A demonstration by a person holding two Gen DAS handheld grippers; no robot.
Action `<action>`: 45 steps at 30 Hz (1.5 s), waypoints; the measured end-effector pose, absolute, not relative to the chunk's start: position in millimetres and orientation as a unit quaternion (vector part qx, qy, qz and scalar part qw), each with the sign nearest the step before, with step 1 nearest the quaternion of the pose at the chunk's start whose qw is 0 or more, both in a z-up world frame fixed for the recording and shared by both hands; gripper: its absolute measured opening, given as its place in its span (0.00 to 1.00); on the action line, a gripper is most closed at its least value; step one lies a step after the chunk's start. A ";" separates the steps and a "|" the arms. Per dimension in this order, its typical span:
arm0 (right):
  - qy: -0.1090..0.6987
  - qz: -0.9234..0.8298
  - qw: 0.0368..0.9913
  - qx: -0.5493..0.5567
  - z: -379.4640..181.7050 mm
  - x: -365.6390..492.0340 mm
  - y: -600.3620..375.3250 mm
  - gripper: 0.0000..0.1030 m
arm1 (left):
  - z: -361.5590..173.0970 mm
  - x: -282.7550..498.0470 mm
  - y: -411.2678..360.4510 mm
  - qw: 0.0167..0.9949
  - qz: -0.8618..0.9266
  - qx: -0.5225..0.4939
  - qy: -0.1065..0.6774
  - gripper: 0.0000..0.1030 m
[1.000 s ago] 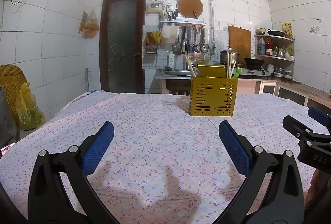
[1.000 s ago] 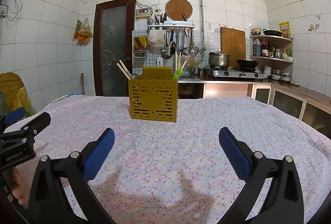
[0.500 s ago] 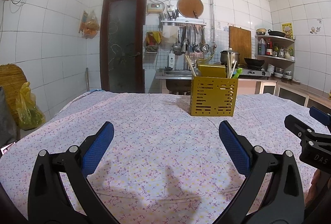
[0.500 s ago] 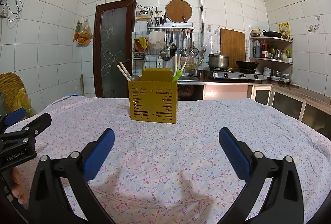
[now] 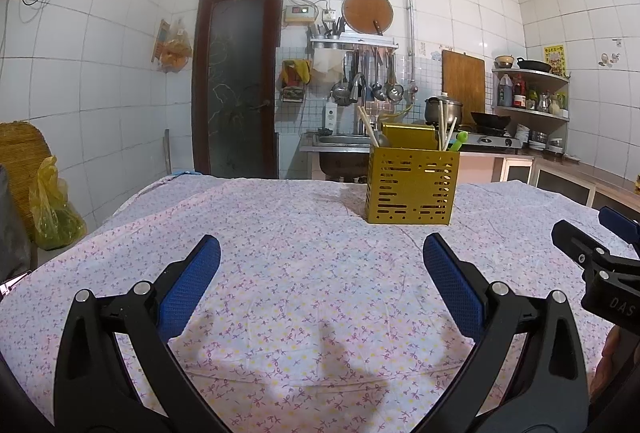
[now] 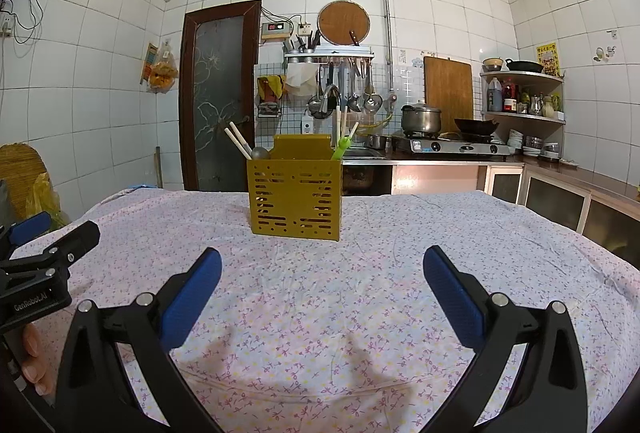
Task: Organize utensils
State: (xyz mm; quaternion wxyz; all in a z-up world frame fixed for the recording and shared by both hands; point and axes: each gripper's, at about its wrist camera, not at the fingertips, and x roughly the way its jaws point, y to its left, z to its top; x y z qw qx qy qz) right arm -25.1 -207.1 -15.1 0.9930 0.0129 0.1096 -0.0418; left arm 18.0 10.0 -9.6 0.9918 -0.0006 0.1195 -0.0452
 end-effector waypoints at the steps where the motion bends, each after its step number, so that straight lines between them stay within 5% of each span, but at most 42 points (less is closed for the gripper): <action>1: 0.110 -0.042 0.993 0.013 -14.9 -24.5 -206.8 0.96 | -9.6 17.9 10.0 0.992 -0.045 -0.001 0.119 0.95; 45: 0.104 -0.054 0.993 0.015 -15.7 -23.6 -205.8 0.96 | -9.3 18.1 11.1 0.992 -0.045 0.000 0.117 0.95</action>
